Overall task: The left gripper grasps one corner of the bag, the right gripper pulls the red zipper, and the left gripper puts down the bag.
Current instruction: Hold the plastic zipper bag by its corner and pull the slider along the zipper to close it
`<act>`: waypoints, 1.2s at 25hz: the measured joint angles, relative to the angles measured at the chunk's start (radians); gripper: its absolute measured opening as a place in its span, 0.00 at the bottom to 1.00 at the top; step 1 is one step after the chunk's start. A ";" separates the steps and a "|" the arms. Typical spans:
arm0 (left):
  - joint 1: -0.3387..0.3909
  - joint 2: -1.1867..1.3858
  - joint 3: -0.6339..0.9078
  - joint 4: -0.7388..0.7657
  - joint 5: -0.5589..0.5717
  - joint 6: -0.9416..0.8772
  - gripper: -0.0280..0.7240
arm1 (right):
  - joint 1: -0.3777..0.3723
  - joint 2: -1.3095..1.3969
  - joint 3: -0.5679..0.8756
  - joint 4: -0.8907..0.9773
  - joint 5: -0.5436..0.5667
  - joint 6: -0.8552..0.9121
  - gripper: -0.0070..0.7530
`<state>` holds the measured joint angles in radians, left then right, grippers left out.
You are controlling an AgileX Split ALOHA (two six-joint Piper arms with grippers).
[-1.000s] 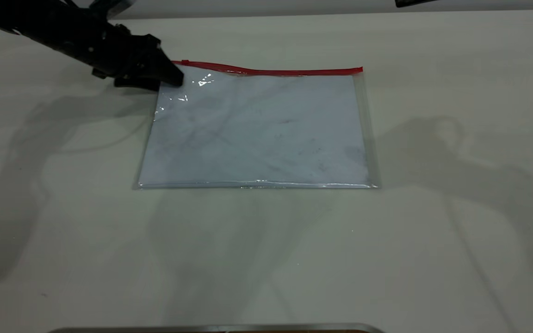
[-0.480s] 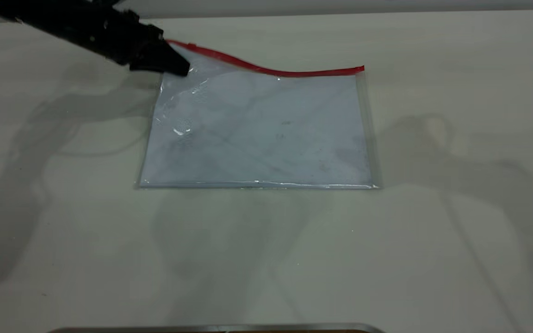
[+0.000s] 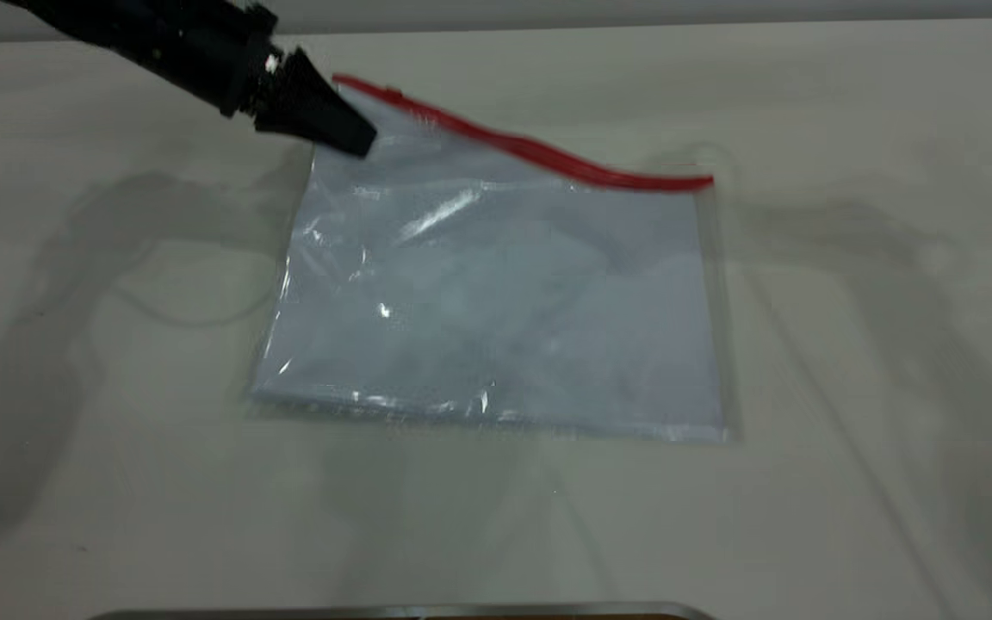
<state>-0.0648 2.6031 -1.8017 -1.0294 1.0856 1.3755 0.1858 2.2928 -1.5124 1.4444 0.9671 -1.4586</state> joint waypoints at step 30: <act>-0.092 -0.068 0.000 0.230 -0.105 -0.017 0.11 | 0.143 0.396 -0.379 0.067 0.010 -0.005 0.56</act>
<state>-0.1571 2.5349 -1.8017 -0.7992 0.9808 1.3581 0.3289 2.6888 -1.8915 1.5112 0.9772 -1.4637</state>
